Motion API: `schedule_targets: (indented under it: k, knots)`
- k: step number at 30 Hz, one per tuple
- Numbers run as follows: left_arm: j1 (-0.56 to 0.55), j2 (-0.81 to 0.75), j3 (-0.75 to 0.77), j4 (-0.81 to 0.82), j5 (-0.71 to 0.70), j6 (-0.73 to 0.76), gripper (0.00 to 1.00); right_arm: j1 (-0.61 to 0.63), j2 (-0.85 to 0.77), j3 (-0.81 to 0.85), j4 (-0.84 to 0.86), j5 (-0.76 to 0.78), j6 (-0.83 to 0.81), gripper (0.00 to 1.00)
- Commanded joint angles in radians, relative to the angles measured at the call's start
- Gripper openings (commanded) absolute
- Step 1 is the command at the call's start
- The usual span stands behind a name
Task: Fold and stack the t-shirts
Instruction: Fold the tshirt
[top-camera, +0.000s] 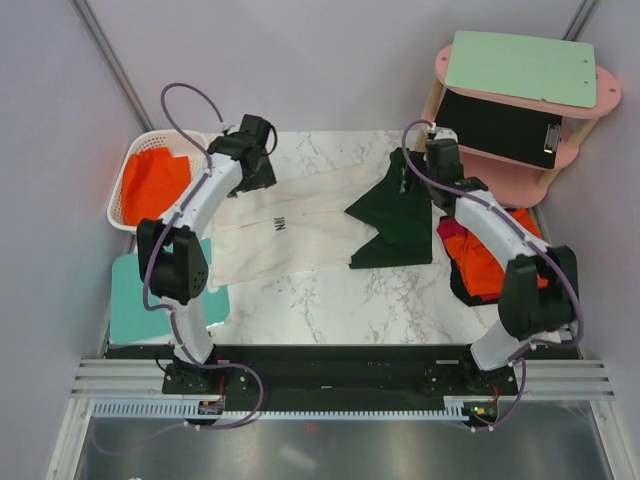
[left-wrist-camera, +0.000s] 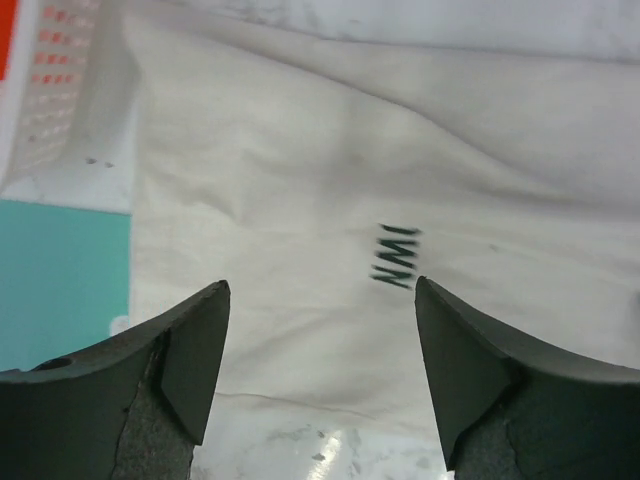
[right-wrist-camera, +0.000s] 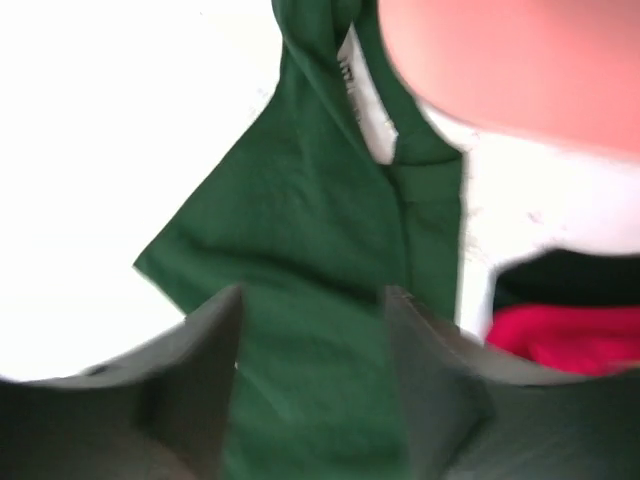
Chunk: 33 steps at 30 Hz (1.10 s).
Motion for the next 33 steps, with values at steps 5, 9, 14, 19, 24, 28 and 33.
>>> schedule_targets:
  k: [5, 9, 14, 19, 24, 28, 33]
  knots:
    - [-0.381, 0.009, 0.031, 0.115, 0.101, 0.116, 0.82, -0.098, -0.318, -0.304, -0.039, -0.072, 0.107, 0.98]
    - [-0.444, 0.077, 0.026, 0.174, 0.241, 0.083, 0.81, -0.182, -0.372, -0.398, -0.063, -0.215, 0.15, 0.98]
    - [-0.498, 0.134, 0.015, 0.213, 0.298, 0.054, 0.81, -0.24, -0.408, -0.508, -0.1, -0.282, 0.152, 0.98]
    - [-0.527, 0.152, 0.015, 0.225, 0.316, 0.044, 0.81, -0.274, -0.415, -0.588, -0.056, -0.345, 0.159, 0.94]
    - [-0.527, 0.154, 0.011, 0.228, 0.307, 0.04, 0.81, -0.274, -0.398, -0.641, 0.005, -0.398, 0.176, 0.86]
    - [-0.527, 0.155, 0.002, 0.228, 0.307, 0.034, 0.81, -0.274, -0.33, -0.673, 0.102, -0.434, 0.185, 0.74]
    - [-0.529, 0.146, -0.028, 0.234, 0.31, 0.027, 0.8, -0.274, -0.228, -0.746, 0.261, -0.453, 0.223, 0.62]
